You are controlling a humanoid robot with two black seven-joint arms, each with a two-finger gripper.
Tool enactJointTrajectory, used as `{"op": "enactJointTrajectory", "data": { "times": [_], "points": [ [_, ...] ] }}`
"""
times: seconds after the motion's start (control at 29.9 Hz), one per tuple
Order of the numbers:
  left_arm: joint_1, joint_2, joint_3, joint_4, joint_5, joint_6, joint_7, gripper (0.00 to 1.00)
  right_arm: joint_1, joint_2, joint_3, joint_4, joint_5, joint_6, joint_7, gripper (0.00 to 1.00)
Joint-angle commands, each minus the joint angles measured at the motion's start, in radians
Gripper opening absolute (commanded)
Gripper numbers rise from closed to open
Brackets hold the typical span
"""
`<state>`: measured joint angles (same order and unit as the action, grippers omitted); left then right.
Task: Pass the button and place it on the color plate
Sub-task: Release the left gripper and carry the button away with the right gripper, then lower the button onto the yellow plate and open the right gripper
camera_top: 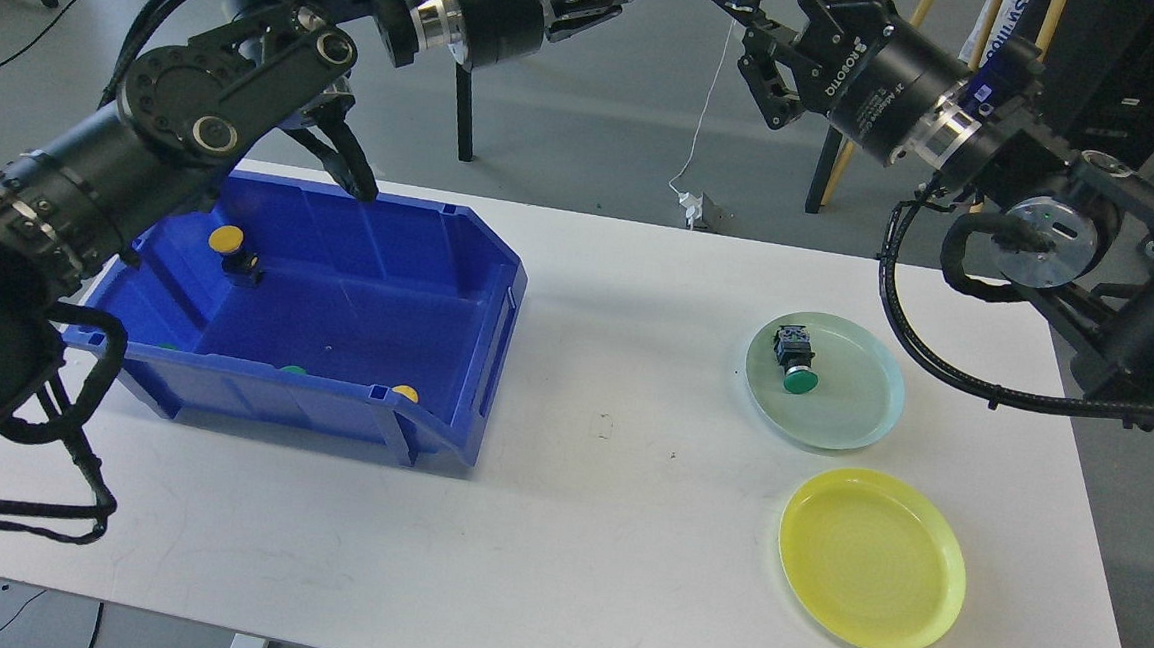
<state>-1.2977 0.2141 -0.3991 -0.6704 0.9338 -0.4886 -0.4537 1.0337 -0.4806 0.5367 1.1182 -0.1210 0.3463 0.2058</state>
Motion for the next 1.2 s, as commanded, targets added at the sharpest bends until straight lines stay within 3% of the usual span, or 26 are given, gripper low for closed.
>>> {"op": "enactJointTrajectory", "data": {
  "times": [0.0, 0.03, 0.13, 0.23, 0.53, 0.63, 0.8, 1.04, 1.17],
  "points": [
    [0.001, -0.001, 0.000, 0.000, 0.000, 0.000, 0.003, 0.25, 0.000, -0.003, 0.000, 0.000, 0.000, 0.000, 0.000, 0.06],
    [0.002, -0.002, -0.001, 0.000, -0.001, 0.000, 0.009, 0.36, 0.002, -0.003, 0.000, 0.000, 0.000, 0.000, 0.000, 0.06],
    [0.000, -0.021, -0.004, 0.000, -0.004, 0.000, 0.021, 0.88, 0.002, -0.007, 0.000, 0.000, 0.000, 0.000, 0.000, 0.06],
    [0.001, -0.035, -0.004, 0.000, -0.004, 0.000, 0.044, 0.95, 0.002, -0.009, 0.000, 0.000, 0.000, 0.000, 0.000, 0.06],
    [0.000, -0.018, -0.004, 0.000, -0.003, 0.000, 0.039, 0.98, -0.003, -0.041, -0.023, -0.040, -0.022, -0.001, -0.019, 0.06],
    [0.003, 0.031, -0.003, 0.000, -0.001, 0.000, 0.038, 0.99, -0.035, -0.177, -0.037, -0.028, -0.022, 0.006, -0.026, 0.06],
    [0.003, 0.093, -0.004, 0.000, 0.002, 0.000, 0.026, 0.99, -0.177, -0.337, -0.087, 0.018, -0.023, 0.141, -0.016, 0.06],
    [0.003, 0.149, -0.012, 0.000, -0.004, 0.000, -0.011, 0.99, -0.461, -0.559, -0.129, 0.175, -0.066, 0.142, -0.014, 0.07],
    [0.006, 0.148, -0.052, 0.000, -0.003, 0.000, -0.010, 0.99, -0.635, -0.598, -0.139, 0.203, -0.071, 0.142, -0.014, 0.07]
  ]
}}
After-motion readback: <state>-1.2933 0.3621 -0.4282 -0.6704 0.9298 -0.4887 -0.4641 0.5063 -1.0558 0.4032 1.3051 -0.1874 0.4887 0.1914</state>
